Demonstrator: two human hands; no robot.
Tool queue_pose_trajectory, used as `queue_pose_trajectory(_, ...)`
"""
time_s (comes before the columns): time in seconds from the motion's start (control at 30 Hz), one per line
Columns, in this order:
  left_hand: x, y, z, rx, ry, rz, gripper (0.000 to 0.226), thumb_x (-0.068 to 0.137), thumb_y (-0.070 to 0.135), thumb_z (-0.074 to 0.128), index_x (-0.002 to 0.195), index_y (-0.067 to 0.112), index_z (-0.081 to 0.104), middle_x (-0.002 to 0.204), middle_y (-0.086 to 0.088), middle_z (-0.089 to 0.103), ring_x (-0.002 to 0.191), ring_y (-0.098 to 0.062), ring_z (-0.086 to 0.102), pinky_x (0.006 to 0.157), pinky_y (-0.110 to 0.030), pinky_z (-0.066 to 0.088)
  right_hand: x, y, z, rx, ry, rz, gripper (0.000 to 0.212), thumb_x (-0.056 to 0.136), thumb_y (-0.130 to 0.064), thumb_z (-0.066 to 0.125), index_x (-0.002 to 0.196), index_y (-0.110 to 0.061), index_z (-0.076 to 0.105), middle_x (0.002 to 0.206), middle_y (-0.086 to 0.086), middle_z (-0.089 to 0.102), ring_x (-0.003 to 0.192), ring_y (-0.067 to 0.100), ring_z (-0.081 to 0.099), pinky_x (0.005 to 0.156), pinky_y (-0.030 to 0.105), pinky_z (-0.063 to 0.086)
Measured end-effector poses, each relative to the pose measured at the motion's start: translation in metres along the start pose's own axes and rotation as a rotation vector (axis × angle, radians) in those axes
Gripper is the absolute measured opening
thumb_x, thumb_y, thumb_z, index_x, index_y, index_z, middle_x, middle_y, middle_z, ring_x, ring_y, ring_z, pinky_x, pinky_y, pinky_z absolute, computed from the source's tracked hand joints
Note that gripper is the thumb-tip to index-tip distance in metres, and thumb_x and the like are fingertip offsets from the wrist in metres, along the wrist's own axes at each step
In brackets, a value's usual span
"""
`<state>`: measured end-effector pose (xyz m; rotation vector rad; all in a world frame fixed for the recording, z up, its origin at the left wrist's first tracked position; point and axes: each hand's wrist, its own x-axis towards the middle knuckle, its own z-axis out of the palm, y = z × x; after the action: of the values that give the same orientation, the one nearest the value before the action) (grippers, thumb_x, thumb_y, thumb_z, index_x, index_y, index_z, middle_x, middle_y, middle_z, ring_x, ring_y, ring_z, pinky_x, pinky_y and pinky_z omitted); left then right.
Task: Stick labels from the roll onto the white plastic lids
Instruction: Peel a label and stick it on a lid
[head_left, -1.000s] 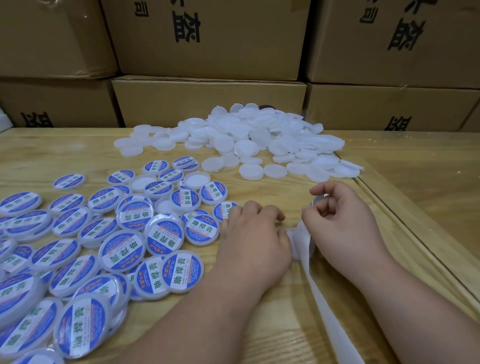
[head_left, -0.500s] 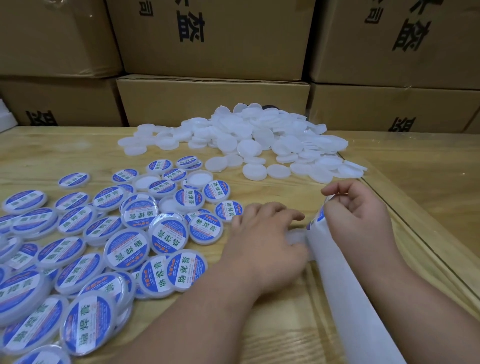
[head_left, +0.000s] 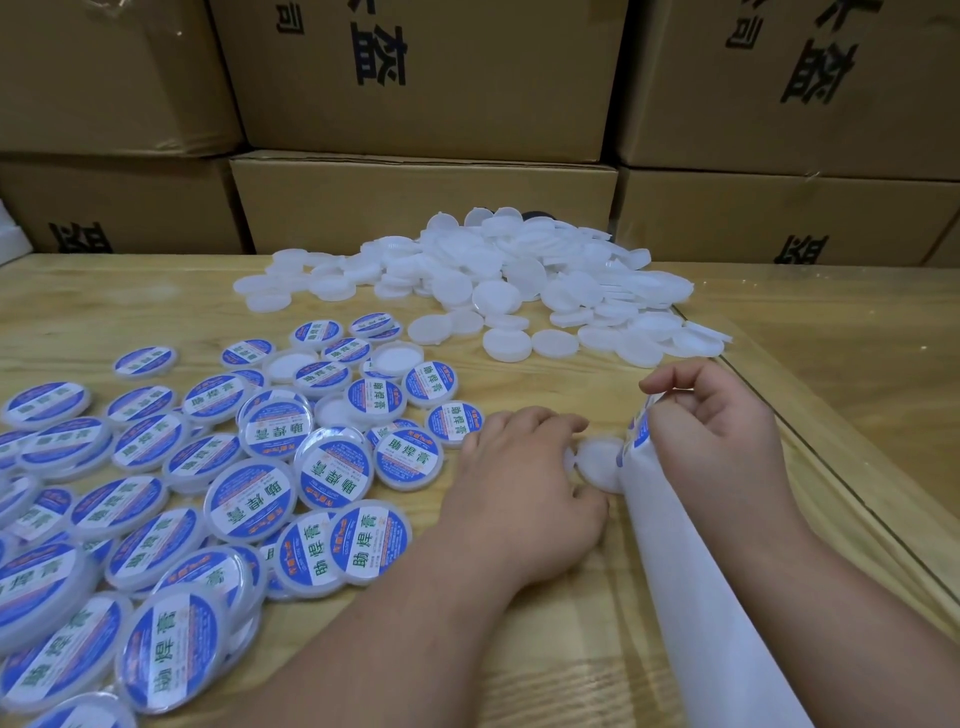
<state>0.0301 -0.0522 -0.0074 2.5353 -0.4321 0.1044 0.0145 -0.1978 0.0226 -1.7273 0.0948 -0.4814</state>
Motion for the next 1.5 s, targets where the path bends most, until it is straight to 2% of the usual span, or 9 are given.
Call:
queue_pose_trajectory(0.27, 0.001, 0.001, -0.003, -0.243, 0.183, -0.110, 0.050, 0.093, 0.035, 0.057, 0.141, 0.038, 0.047, 0.135, 0.010, 0.056, 0.132, -0.014, 0.043, 0.109, -0.032, 0.038, 0.000, 0.000, 0.001, 0.033, -0.047, -0.026, 0.027, 0.069, -0.015, 0.046, 0.089, -0.022, 0.063, 0.068, 0.026, 0.051, 0.058, 0.023, 0.048, 0.056, 0.030, 0.039)
queue_pose_trajectory(0.4, 0.003, 0.000, -0.005, -0.348, 0.252, -0.145, 0.042, 0.095, 0.052, 0.056, 0.135, 0.038, 0.054, 0.124, 0.015, 0.062, 0.117, -0.010, 0.054, 0.099, -0.032, 0.044, 0.000, 0.004, 0.003, 0.055, -0.112, -0.063, 0.025, 0.082, -0.004, 0.053, 0.094, -0.023, 0.063, 0.062, -0.007, 0.052, 0.057, 0.011, 0.047, 0.051, 0.017, 0.041)
queue_pose_trajectory(0.5, 0.003, 0.000, -0.006, -0.376, 0.253, -0.104, 0.029, 0.101, 0.048, 0.048, 0.124, 0.035, 0.061, 0.093, 0.018, 0.066, 0.101, -0.005, 0.060, 0.085, -0.030, 0.046, -0.001, 0.007, 0.005, 0.047, -0.186, -0.058, 0.027, 0.082, -0.009, 0.056, 0.099, -0.029, 0.063, 0.071, -0.007, 0.057, 0.064, 0.017, 0.052, 0.057, 0.028, 0.044)
queue_pose_trajectory(0.6, 0.004, 0.001, -0.006, -0.339, 0.249, -0.067, 0.026, 0.104, 0.042, 0.046, 0.116, 0.030, 0.066, 0.101, 0.013, 0.068, 0.104, -0.013, 0.061, 0.089, -0.034, 0.047, 0.000, 0.011, 0.006, 0.047, -0.199, -0.058, 0.035, 0.092, 0.002, 0.057, 0.100, -0.032, 0.064, 0.076, -0.006, 0.061, 0.069, 0.024, 0.055, 0.065, 0.038, 0.046)
queue_pose_trajectory(0.8, 0.006, -0.002, -0.007, -0.345, 0.233, -0.086, 0.025, 0.097, 0.050, 0.058, 0.115, 0.034, 0.065, 0.110, 0.009, 0.063, 0.081, 0.024, 0.050, 0.070, 0.000, 0.035, 0.002, 0.013, 0.004, 0.054, -0.195, -0.060, 0.037, 0.092, 0.003, 0.056, 0.099, -0.033, 0.064, 0.076, -0.009, 0.062, 0.065, 0.018, 0.052, 0.055, 0.023, 0.044)
queue_pose_trajectory(1.03, 0.008, -0.003, -0.010, -0.339, 0.347, -0.073, 0.018, 0.100, 0.036, 0.060, 0.105, 0.024, 0.073, 0.102, 0.011, 0.069, 0.097, -0.004, 0.058, 0.072, -0.008, 0.037, 0.002, 0.013, 0.004, 0.067, -0.179, -0.056, 0.036, 0.091, 0.005, 0.054, 0.100, -0.028, 0.064, 0.074, -0.010, 0.061, 0.066, 0.021, 0.053, 0.053, 0.022, 0.044)
queue_pose_trajectory(1.17, 0.006, -0.004, -0.010, -0.411, 0.433, -0.063, 0.021, 0.104, 0.028, 0.051, 0.110, 0.024, 0.071, 0.103, 0.011, 0.067, 0.095, -0.003, 0.056, 0.076, -0.005, 0.036, 0.001, 0.013, 0.005, 0.087, -0.180, -0.060, 0.035, 0.092, 0.005, 0.054, 0.100, -0.027, 0.065, 0.076, -0.007, 0.062, 0.073, 0.043, 0.059, 0.063, 0.035, 0.046)
queue_pose_trajectory(1.33, 0.006, -0.004, -0.011, -0.519, 0.440, -0.044, 0.020, 0.108, 0.028, 0.040, 0.103, 0.034, 0.059, 0.088, 0.018, 0.058, 0.084, 0.004, 0.053, 0.071, -0.012, 0.038, 0.001, 0.013, 0.005, 0.065, -0.180, -0.068, 0.036, 0.091, 0.005, 0.054, 0.098, -0.029, 0.065, 0.072, -0.011, 0.060, 0.059, 0.013, 0.049, 0.053, 0.021, 0.043)
queue_pose_trajectory(1.5, 0.004, 0.003, -0.009, -0.481, 0.406, -0.016, 0.019, 0.104, 0.042, 0.033, 0.104, 0.042, 0.052, 0.077, 0.019, 0.052, 0.082, -0.002, 0.051, 0.093, -0.034, 0.032, 0.001, 0.013, 0.005, 0.076, -0.191, -0.069, 0.036, 0.091, 0.004, 0.054, 0.099, -0.029, 0.065, 0.075, -0.009, 0.061, 0.065, 0.029, 0.053, 0.059, 0.027, 0.045)
